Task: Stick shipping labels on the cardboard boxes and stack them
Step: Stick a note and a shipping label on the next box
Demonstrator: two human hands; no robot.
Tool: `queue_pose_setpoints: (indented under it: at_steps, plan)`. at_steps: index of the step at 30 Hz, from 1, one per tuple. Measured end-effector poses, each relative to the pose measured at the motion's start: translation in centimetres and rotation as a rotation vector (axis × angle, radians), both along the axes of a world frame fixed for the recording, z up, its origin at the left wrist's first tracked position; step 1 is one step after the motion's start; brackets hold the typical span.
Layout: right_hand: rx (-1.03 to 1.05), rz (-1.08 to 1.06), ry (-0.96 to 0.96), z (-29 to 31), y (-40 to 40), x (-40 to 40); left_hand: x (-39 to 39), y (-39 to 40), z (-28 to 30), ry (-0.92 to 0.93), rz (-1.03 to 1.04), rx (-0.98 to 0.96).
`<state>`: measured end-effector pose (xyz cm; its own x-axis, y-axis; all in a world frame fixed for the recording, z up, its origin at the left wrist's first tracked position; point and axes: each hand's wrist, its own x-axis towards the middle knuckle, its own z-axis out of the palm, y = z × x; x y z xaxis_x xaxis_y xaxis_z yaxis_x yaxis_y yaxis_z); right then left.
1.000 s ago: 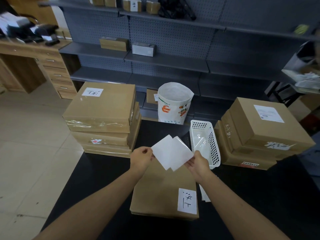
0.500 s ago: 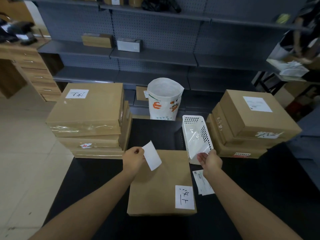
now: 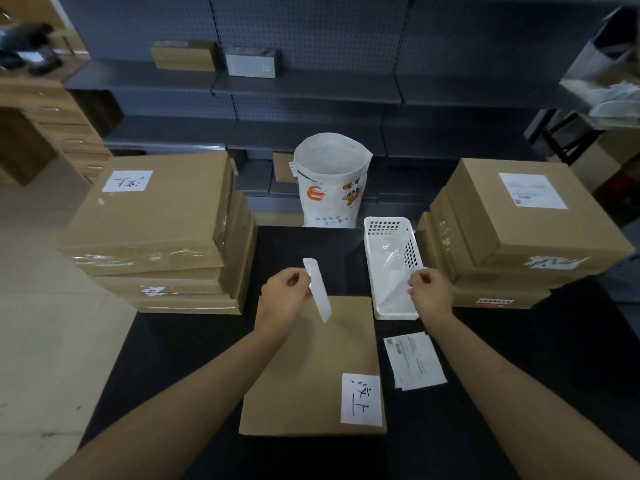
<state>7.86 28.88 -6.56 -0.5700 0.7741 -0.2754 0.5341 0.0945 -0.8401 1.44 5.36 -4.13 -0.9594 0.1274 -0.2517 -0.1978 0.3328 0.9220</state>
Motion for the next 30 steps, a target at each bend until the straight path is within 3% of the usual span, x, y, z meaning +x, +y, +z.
queue_pose_setpoints:
  at_steps: [8, 13, 23, 30]
  plan:
    - [0.247, 0.364, -0.245, -3.2, 5.2, -4.2, -1.2, 5.2, 0.3, -0.076, 0.100, -0.013]
    - [0.391, 0.434, -0.415, -5.1, 6.9, -5.1, -1.7, 7.8, -0.6, -0.110, 0.164, -0.003]
    - [0.310, 0.397, -0.406, -5.4, 7.0, -4.4, -2.2, 10.1, -1.0, -0.091, 0.153, -0.027]
    - [0.268, 0.406, -0.382, -3.8, 4.8, -3.5, -1.4, 8.7, 0.1, 0.023, 0.060, -0.067]
